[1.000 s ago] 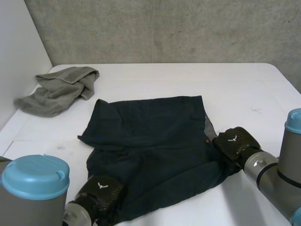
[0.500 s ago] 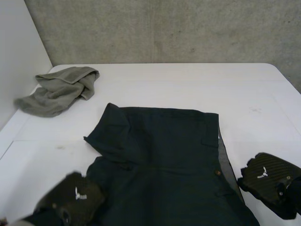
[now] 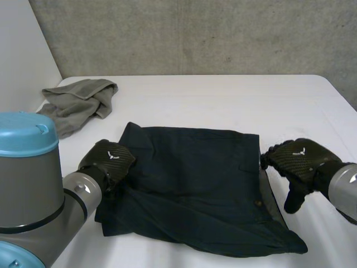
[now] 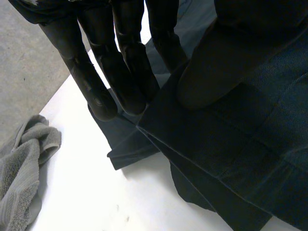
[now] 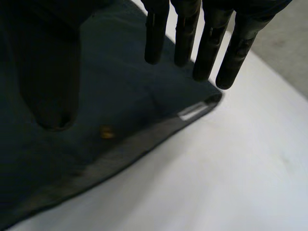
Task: Fold the laundry.
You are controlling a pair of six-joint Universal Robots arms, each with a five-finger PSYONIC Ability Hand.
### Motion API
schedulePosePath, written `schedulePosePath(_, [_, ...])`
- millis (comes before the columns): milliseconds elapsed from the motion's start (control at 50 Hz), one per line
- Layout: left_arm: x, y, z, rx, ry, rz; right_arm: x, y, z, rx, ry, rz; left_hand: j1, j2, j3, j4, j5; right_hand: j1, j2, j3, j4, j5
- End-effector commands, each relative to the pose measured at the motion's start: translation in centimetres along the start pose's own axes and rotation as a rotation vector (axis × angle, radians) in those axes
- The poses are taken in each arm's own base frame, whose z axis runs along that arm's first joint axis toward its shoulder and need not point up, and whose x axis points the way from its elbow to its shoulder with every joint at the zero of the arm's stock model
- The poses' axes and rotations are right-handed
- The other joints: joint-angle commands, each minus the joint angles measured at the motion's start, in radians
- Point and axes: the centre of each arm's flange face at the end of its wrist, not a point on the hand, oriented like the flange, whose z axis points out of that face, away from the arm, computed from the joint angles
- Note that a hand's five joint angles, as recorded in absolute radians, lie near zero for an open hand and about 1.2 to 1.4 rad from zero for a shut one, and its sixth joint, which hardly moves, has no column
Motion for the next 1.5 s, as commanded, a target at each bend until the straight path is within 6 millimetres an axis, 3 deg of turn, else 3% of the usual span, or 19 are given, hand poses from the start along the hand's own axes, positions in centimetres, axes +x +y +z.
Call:
schedulePosePath(20, [-0.1, -0.1, 0.2, -0.002, -0.002, 0.003, -2.7, 1.2, -2.1, -0.104, -0.214, 0.075, 0.265, 0.199, 0.206, 0.198, 0.216, 0.049, -0.004, 0.0, 0.01, 0.009])
schedulePosePath(120, [-0.2, 0.0, 0.6, -0.006, -0.005, -0.006, -4.2, 2.7, -1.9, -0.107, -0.273, 0.087, 0.265, 0.199, 0.206, 0.198, 0.216, 0.049, -0.004, 0.0, 0.01, 0.009])
schedulePosePath(220, [-0.2, -0.1, 0.6, -0.003, -0.006, -0.008, -4.4, 4.5, 0.1, -0.077, -0.231, 0.063, 0.265, 0.199, 0.206, 0.198, 0.216, 0.105, 0.052, 0.055, 0.066, 0.064])
schedulePosePath(260, [-0.2, -0.1, 0.6, -0.004, -0.006, -0.009, -4.2, 5.4, 1.6, -0.082, -0.197, 0.054, 0.265, 0.199, 0.206, 0.198, 0.216, 0.453, 0.399, 0.403, 0.414, 0.412])
schedulePosePath(300, [-0.1, -0.1, 0.4, -0.005, -0.004, -0.009, -4.0, 5.8, 2.3, -0.088, -0.166, 0.046, 0.265, 0.199, 0.206, 0.198, 0.216, 0.977, 0.924, 0.927, 0.938, 0.937])
schedulePosePath(380, [0.1, 0.1, -0.1, -0.01, 0.002, -0.005, -2.9, 5.8, 2.7, -0.096, -0.075, 0.017, 0.265, 0.199, 0.206, 0.198, 0.216, 1.011, 0.958, 0.961, 0.972, 0.971])
schedulePosePath(460, [0.0, -0.2, -1.7, -0.01, 0.01, 0.004, -1.7, 3.1, -0.2, -0.014, 0.024, -0.085, 0.265, 0.199, 0.206, 0.198, 0.216, 1.011, 0.958, 0.961, 0.972, 0.971])
schedulePosePath(480, [0.0, -0.1, -2.1, -0.017, 0.014, 0.011, -1.7, 2.3, -1.8, 0.001, 0.034, -0.14, 0.265, 0.199, 0.206, 0.198, 0.216, 1.011, 0.958, 0.961, 0.972, 0.971])
schedulePosePath(560, [0.2, 0.4, -4.6, -0.08, 0.068, 0.025, -2.9, 2.4, -5.1, -0.091, -0.058, -0.274, 0.265, 0.199, 0.206, 0.198, 0.216, 1.011, 0.958, 0.961, 0.972, 0.971])
schedulePosePath(680, [1.6, 0.3, -8.7, -0.118, 0.21, 0.052, -2.9, 3.4, -6.9, -0.193, -0.134, -0.376, 0.265, 0.199, 0.206, 0.198, 0.216, 1.011, 0.958, 0.961, 0.972, 0.971])
schedulePosePath(780, [1.9, -0.1, -9.2, -0.082, 0.235, 0.056, -1.9, 2.7, -6.5, -0.125, -0.102, -0.351, 0.265, 0.199, 0.206, 0.198, 0.216, 1.011, 0.958, 0.961, 0.972, 0.971])
schedulePosePath(860, [1.5, -0.8, -7.8, -0.025, 0.19, 0.05, -1.0, 2.2, -4.9, -0.035, -0.084, -0.296, 0.265, 0.199, 0.206, 0.198, 0.216, 1.011, 0.958, 0.961, 0.972, 0.971])
schedulePosePath(940, [0.3, -1.7, -3.5, 0.036, 0.101, 0.054, 0.5, 1.5, -1.9, 0.03, -0.037, -0.235, 0.265, 0.199, 0.206, 0.198, 0.216, 1.011, 0.958, 0.961, 0.972, 0.971])
schedulePosePath(1180, [-2.5, -3.8, 7.2, 0.143, -0.162, 0.058, 1.5, -0.8, 6.7, 0.062, 0.169, -0.295, 0.265, 0.199, 0.206, 0.198, 0.216, 1.011, 0.958, 0.961, 0.972, 0.971])
schedulePosePath(1380, [-1.9, -3.5, 14.9, 0.259, -0.283, 0.152, 3.0, -1.0, 16.2, 0.18, 0.349, -0.332, 0.265, 0.199, 0.206, 0.198, 0.216, 1.011, 0.958, 0.961, 0.972, 0.971])
schedulePosePath(1440, [-1.5, -3.1, 17.0, 0.288, -0.329, 0.21, 3.0, -0.8, 17.9, 0.174, 0.373, -0.334, 0.265, 0.199, 0.206, 0.198, 0.216, 1.011, 0.958, 0.961, 0.972, 0.971])
schedulePosePath(1460, [-1.4, -2.9, 17.4, 0.294, -0.336, 0.219, 3.1, -0.7, 18.9, 0.165, 0.388, -0.326, 0.265, 0.199, 0.206, 0.198, 0.216, 0.664, 0.61, 0.614, 0.624, 0.623])
schedulePosePath(1480, [-1.2, -2.8, 17.9, 0.307, -0.352, 0.235, 3.2, -0.6, 19.3, 0.16, 0.393, -0.324, 0.071, 0.005, 0.011, 0.004, 0.022, 0.169, 0.116, 0.119, 0.13, 0.128])
schedulePosePath(1500, [-1.1, -2.7, 18.1, 0.31, -0.356, 0.239, 3.1, -0.5, 19.6, 0.156, 0.396, -0.323, -0.289, -0.355, -0.348, -0.356, -0.338, -0.21, -0.264, -0.26, -0.25, -0.251])
